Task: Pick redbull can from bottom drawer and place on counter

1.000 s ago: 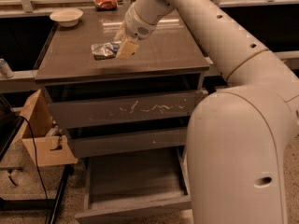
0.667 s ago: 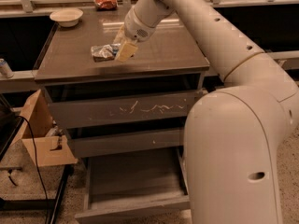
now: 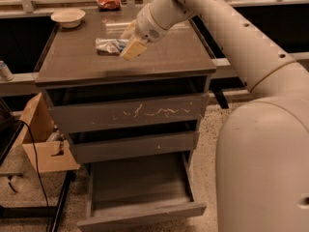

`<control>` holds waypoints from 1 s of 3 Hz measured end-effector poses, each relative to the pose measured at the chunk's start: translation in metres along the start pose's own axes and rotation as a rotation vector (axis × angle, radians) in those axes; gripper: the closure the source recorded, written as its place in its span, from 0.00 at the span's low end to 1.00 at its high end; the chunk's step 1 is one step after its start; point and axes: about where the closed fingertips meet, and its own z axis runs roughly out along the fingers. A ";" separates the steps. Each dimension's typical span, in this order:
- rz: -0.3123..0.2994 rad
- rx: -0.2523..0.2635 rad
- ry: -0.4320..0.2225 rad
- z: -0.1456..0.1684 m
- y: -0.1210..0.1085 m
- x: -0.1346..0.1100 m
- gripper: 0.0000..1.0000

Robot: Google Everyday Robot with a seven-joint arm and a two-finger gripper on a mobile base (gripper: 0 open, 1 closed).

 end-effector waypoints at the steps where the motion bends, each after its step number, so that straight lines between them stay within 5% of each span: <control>1: 0.005 0.087 -0.050 -0.022 -0.002 -0.004 1.00; 3: 0.002 0.279 -0.185 -0.043 -0.003 -0.011 1.00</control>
Offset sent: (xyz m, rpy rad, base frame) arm -0.0186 -0.0354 0.0537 0.2410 -0.2202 -0.1425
